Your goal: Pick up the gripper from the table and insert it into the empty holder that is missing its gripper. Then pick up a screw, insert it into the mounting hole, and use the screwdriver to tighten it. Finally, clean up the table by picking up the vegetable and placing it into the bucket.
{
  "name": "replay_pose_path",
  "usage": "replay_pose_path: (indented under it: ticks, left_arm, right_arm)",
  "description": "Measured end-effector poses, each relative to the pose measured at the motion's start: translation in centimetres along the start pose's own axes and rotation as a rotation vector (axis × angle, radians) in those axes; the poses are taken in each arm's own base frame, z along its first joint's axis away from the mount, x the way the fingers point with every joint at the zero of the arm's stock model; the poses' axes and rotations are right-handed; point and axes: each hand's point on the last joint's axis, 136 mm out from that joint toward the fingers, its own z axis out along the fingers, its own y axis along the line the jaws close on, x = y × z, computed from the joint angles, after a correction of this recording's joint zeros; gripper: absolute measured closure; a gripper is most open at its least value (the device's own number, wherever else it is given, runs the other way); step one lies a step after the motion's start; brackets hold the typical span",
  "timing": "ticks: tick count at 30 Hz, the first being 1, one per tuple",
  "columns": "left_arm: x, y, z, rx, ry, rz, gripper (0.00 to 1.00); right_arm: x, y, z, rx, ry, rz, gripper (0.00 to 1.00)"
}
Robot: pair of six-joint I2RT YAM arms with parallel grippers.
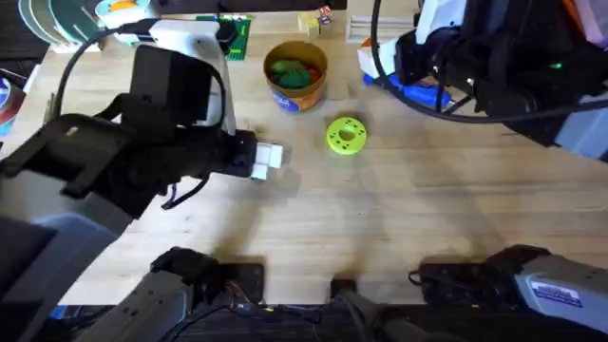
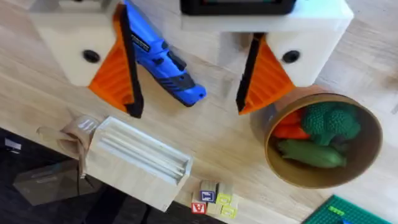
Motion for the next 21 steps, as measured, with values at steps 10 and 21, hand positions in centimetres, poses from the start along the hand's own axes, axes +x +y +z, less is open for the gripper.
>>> replay_pose_path:
  ticks: [10, 21]
  left_arm:
    - [2.9, 2.3, 4.5, -0.154, 0.219, -0.304, 0.008]
    - [3.3, 3.4, 7.6, -0.232, 0.262, -0.43, 0.008]
  right_arm:
    - [0.0, 0.0, 0.0, 0.0, 0.0, 0.0, 0.117]
    - [0.0, 0.0, 0.0, 0.0, 0.0, 0.0, 0.117]
